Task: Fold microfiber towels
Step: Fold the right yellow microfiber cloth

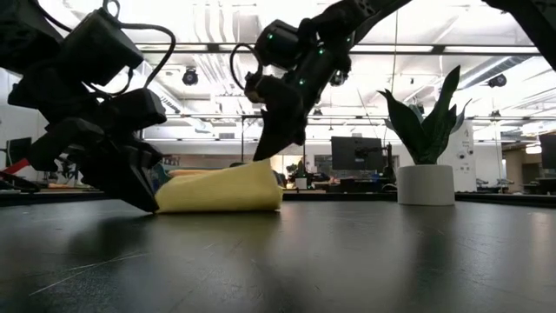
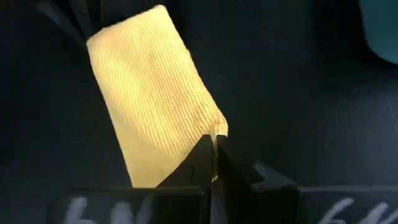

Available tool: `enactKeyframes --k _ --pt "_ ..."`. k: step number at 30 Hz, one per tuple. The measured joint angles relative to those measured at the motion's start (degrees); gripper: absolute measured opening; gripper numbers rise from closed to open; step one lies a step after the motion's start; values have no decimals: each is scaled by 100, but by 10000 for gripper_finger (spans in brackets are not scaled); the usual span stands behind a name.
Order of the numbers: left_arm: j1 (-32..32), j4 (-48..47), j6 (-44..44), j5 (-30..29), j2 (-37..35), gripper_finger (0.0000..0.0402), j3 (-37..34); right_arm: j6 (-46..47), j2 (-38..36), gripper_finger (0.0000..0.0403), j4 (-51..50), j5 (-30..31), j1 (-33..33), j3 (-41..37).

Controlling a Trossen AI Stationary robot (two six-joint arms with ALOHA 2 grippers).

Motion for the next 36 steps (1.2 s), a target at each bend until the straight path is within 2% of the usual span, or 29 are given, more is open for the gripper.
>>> enactKeyframes --k 6,15,18,22,29,33,36 --pt "4 24 -3 42 0 0 -4 -91 -63 9 -93 865 160 -206" --pt "37 69 -7 66 -8 0 -7 -136 104 9 1448 931 249 -851" --pt "39 54 -17 133 -63 4 -7 -138 104 9 1553 931 247 -906" --pt "39 29 -36 149 -138 39 -9 -146 104 9 1556 931 244 -917" --pt "39 -302 -305 234 -276 140 -9 -135 104 13 1574 929 246 -917" --pt "39 -729 -256 240 -665 176 -9 -56 104 44 1550 928 233 -917" --pt "39 -1025 -130 226 -1065 183 -9 -46 74 77 1533 923 191 -917"
